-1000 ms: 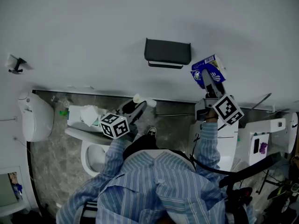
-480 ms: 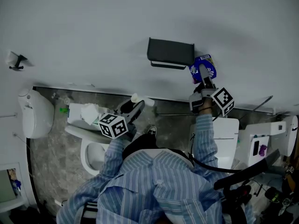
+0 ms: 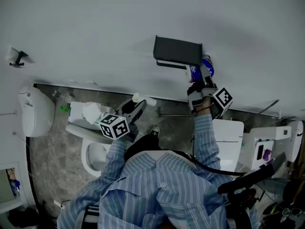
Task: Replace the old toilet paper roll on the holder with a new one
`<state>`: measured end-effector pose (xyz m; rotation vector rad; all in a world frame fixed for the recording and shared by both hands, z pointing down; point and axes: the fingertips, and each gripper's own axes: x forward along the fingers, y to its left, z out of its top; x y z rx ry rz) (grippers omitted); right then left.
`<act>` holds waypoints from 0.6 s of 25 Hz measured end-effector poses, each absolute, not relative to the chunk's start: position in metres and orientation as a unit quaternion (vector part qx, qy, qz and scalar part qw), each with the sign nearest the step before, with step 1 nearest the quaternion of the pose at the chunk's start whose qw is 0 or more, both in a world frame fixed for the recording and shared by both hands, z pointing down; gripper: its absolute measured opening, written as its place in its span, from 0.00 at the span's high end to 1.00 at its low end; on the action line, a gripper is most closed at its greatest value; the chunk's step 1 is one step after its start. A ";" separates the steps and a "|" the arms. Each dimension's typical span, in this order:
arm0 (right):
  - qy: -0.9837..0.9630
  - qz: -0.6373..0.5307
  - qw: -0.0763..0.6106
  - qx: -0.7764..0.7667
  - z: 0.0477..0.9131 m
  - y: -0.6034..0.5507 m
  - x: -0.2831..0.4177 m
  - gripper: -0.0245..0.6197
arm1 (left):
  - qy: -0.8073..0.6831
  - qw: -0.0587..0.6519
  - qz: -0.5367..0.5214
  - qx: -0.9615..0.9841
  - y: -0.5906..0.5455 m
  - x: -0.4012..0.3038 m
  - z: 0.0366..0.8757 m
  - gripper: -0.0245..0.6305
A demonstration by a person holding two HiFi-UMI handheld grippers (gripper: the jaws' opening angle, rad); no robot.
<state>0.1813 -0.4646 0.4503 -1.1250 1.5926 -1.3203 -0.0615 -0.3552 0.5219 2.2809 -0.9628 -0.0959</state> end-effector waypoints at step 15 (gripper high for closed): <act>0.671 -0.565 0.325 -0.355 0.457 -0.457 0.094 0.29 | -0.379 0.331 -0.040 0.863 -0.353 -0.071 0.524 0.69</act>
